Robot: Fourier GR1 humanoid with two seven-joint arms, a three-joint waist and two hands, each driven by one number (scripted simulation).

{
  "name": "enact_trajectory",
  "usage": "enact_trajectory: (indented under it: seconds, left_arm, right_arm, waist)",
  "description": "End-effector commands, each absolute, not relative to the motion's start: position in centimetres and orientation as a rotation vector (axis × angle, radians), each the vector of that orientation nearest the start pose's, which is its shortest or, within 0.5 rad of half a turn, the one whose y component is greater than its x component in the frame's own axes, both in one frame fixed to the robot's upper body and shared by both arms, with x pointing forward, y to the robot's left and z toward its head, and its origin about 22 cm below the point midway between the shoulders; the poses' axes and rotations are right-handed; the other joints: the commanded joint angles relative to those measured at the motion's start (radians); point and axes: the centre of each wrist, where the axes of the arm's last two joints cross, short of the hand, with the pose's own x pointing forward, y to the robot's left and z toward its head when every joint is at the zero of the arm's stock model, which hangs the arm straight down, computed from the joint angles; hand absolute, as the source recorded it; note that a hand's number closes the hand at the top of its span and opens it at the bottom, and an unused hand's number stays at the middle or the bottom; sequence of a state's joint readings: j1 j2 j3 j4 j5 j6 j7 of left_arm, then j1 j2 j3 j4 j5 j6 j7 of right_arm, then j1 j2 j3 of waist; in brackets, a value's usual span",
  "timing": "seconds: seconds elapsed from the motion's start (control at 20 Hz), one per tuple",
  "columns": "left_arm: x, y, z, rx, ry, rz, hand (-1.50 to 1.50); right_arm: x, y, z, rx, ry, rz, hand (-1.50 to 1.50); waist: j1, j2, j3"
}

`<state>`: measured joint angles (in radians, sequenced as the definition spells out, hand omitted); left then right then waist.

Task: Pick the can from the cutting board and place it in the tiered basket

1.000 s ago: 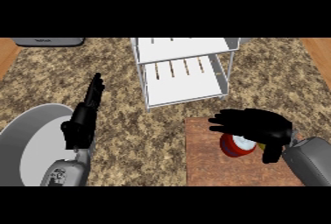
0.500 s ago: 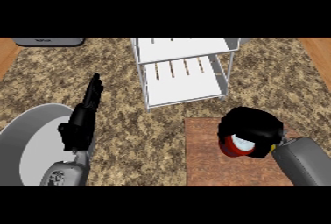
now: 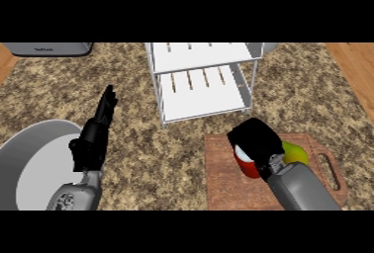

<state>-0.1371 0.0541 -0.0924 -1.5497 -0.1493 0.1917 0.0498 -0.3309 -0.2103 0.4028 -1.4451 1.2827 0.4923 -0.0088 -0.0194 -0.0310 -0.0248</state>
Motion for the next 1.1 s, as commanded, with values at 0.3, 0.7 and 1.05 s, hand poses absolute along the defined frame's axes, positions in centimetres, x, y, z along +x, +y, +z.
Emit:
enact_trajectory:
  seconds: [0.3, 0.7, 1.05]
  left_arm:
    - [27.4, 19.3, 2.8, 0.193, -1.655, -0.145, 0.00]
    - [27.7, 18.9, 3.5, 0.148, -1.646, -0.138, 0.00]
    - [27.2, 19.4, 2.9, 0.164, -1.666, -0.117, 0.00]
  right_arm:
    - [26.8, -5.7, 9.1, -1.196, -0.995, 1.383, 1.50]
    - [24.4, -1.7, 19.0, -1.372, -1.135, 1.127, 1.50]
    - [24.4, -1.1, 25.7, -1.365, -1.210, 1.032, 1.50]
  waist:
    - [0.058, 0.026, 0.024]
    - [0.058, 0.022, 0.022]
    - [0.046, 0.017, 0.021]
